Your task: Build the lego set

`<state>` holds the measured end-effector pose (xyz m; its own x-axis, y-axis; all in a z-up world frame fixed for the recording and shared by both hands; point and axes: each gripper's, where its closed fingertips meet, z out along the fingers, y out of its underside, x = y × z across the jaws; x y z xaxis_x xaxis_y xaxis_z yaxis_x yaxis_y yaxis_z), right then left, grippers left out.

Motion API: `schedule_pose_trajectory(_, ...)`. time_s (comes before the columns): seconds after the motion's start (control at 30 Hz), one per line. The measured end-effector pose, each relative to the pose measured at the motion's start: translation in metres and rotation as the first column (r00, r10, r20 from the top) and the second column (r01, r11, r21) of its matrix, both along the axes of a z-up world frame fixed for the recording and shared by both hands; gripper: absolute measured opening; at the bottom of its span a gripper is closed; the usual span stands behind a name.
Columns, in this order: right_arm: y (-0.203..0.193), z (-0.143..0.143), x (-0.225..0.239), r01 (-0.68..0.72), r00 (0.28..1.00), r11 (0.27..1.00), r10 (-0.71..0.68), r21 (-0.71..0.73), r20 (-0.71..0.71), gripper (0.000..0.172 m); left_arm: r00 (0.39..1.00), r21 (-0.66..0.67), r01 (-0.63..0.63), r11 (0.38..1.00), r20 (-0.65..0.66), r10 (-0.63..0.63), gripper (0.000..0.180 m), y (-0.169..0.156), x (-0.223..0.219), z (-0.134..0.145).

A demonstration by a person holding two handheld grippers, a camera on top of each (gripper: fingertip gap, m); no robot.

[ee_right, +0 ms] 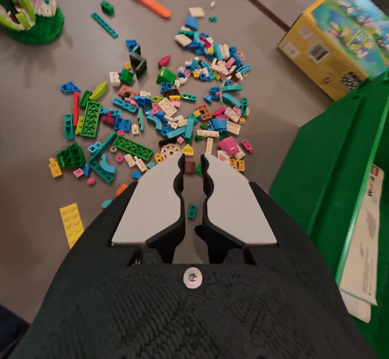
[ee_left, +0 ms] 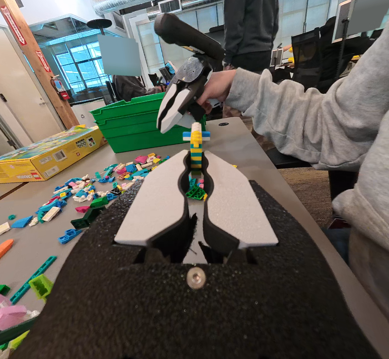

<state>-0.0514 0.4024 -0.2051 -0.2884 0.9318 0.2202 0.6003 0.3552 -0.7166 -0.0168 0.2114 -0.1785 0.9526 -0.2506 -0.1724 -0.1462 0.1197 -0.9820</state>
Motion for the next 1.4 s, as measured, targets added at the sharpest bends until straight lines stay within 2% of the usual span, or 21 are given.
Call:
schedule_pose_trajectory(0.03, 0.002, 0.001, -0.001, 0.011, 1.000, 1.000, -0.011, -0.002, -0.007, 0.013, 1.000, -0.002, 0.008, 1.000, 0.006, -0.008, 0.008, 0.000, 0.001, 0.000)
schedule_pose_trajectory(0.23, 0.042, 0.011, -0.013, 0.293, 0.948, 0.956, -0.291, 0.002, -0.133, 0.013, 0.999, 0.010, 0.004, 1.000, 0.050, -0.004, 0.008, -0.002, -0.004, 0.003)
schedule_pose_trajectory(0.33, 0.052, 0.005, -0.014, 0.404, 0.906, 0.915, -0.399, 0.003, -0.142, 0.011, 0.997, 0.018, -0.011, 1.000, 0.072, 0.010, 0.008, -0.002, -0.008, 0.004)
schedule_pose_trajectory(0.57, 0.043, -0.031, -0.033, 0.393, 0.917, 0.912, -0.399, -0.115, -0.025, 0.020, 0.995, 0.026, -0.021, 0.999, 0.103, 0.018, 0.008, 0.000, -0.016, 0.007)
schedule_pose_trajectory(0.77, 0.051, -0.055, -0.056, 0.442, 0.897, 0.884, -0.440, -0.151, 0.050, 0.033, 0.992, 0.030, -0.018, 0.999, 0.126, 0.014, 0.008, 0.002, -0.022, 0.009)
schedule_pose_trajectory(0.9, 0.055, -0.069, -0.059, 0.461, 0.886, 0.878, -0.447, -0.129, 0.124, 0.034, 0.990, 0.028, -0.014, 1.000, 0.139, 0.010, 0.008, 0.005, -0.028, 0.008)
schedule_pose_trajectory(1.2, 0.058, -0.071, -0.057, 0.418, 0.904, 0.907, -0.411, -0.042, 0.114, 0.029, 0.986, 0.035, -0.013, 0.999, 0.169, 0.007, 0.008, 0.006, -0.033, 0.009)
schedule_pose_trajectory(1.4, 0.049, -0.062, -0.037, 0.377, 0.917, 0.926, -0.376, 0.020, 0.131, 0.028, 0.984, 0.039, -0.014, 0.999, 0.177, 0.007, 0.008, 0.005, -0.034, 0.009)
